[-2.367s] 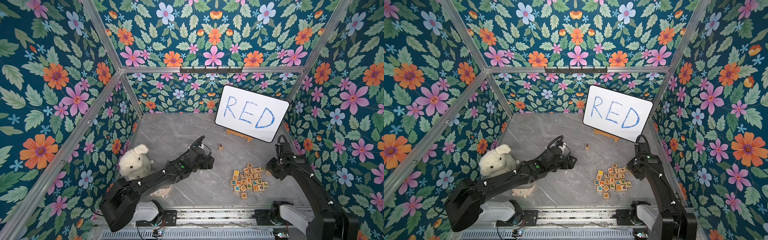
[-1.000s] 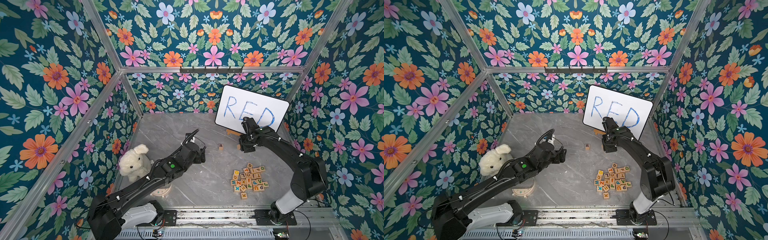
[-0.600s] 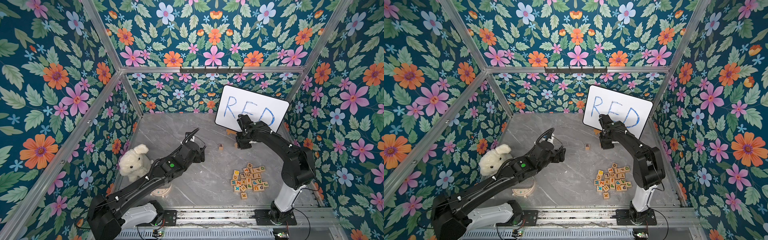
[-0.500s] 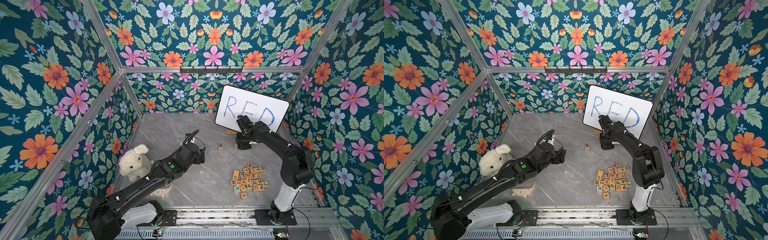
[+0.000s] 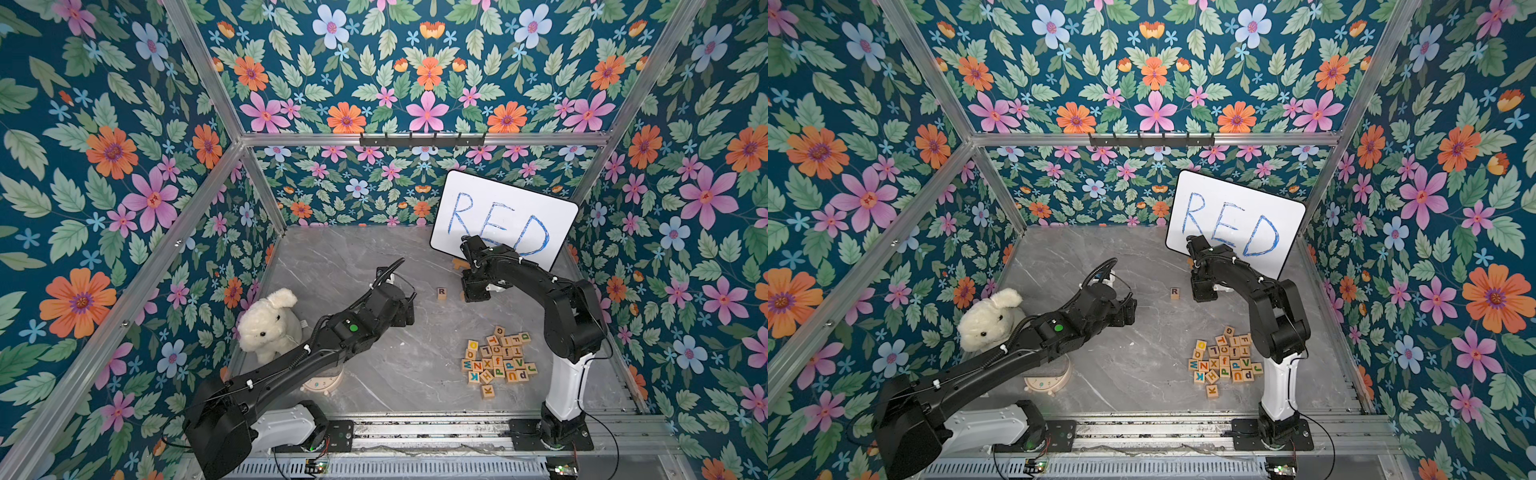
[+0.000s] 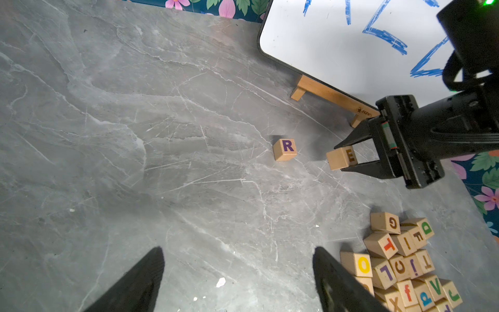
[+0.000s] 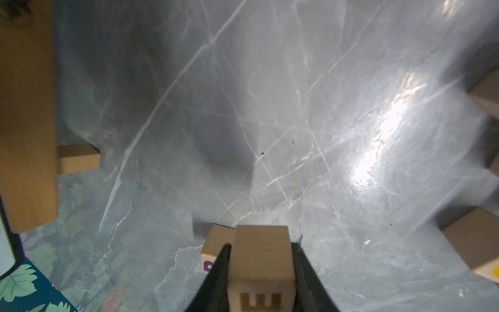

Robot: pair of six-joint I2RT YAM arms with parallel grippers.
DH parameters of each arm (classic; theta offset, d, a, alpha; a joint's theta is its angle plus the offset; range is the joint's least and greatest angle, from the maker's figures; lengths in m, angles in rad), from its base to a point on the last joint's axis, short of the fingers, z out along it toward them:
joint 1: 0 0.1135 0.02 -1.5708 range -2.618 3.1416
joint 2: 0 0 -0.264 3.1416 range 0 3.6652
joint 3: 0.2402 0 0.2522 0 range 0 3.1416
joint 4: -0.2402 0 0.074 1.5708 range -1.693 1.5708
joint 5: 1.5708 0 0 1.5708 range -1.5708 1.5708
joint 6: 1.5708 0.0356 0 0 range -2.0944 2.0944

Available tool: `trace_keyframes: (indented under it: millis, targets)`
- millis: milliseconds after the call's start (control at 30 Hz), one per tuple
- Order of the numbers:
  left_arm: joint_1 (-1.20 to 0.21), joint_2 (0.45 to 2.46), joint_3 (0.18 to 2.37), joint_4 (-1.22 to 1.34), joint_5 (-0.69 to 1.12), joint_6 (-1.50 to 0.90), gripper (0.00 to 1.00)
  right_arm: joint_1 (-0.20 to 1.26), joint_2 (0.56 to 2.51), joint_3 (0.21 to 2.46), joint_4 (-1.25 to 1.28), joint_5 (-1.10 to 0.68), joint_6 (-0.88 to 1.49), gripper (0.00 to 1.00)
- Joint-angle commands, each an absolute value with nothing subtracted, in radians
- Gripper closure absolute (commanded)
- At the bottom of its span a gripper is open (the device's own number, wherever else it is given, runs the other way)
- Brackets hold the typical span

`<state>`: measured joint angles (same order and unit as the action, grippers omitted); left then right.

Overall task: Assemble the uppercase word "red" with letter blocks
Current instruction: Place the letter block at the center of the board.

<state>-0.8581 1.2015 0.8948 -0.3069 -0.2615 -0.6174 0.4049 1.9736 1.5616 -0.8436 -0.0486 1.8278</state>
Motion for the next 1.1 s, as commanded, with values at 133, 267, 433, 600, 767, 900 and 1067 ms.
trace_keyframes:
  millis: [133,267,433,600,767,900,1067]
  targets:
    - [-0.858,1.168,0.886,-0.307,-0.299,-0.617,0.13,0.43,2.044,1.643,-0.914,-0.001,2.053,0.91]
    - [-0.858,1.172,0.896,-0.315,-0.304,-0.609,0.13,0.439,2.064,1.691,-0.978,0.058,2.081,0.87]
    - [-0.857,1.185,0.902,-0.321,-0.305,-0.611,0.13,0.44,2.085,1.691,-0.957,0.05,2.111,0.85]
    - [-0.857,1.198,0.907,-0.321,-0.304,-0.616,0.13,0.447,2.12,1.706,-0.932,0.04,2.117,0.85]
    - [-0.857,1.204,0.914,-0.335,-0.303,-0.621,0.13,0.457,2.154,1.742,-0.93,0.048,2.106,0.84]
    - [-0.858,1.206,0.904,-0.318,-0.297,-0.627,0.13,0.461,2.175,1.752,-0.925,0.05,2.108,0.84]
    - [-0.858,1.218,0.909,-0.315,-0.293,-0.633,0.13,0.461,2.19,1.769,-0.933,0.075,2.1,0.82]
